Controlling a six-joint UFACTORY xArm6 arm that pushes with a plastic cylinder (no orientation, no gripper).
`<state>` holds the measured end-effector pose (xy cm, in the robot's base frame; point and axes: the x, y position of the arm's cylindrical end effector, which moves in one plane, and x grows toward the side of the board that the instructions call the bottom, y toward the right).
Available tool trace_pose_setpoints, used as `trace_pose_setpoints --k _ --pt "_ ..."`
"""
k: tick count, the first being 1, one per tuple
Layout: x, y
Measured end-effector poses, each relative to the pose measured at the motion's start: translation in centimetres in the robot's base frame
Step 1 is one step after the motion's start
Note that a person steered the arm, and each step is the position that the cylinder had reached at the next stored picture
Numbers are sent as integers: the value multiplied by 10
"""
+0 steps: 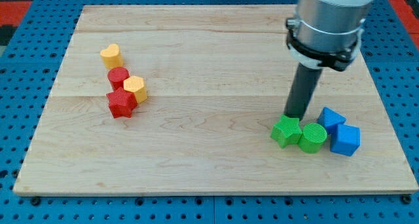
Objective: Push blue blocks above to the green blocks
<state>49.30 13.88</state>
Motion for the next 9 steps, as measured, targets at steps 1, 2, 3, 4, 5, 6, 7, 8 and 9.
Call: trace_pose_setpoints --k 1,2,3,4,5,6,7,8,9 --pt "-34 -48" --pt "-62 -96" --pt "-101 -166" --pt "-118 -228" --pt "-119 -241" --pt "-119 -241" --pt "-119 -237" --pt "-124 -208" --pt "-110 -140"
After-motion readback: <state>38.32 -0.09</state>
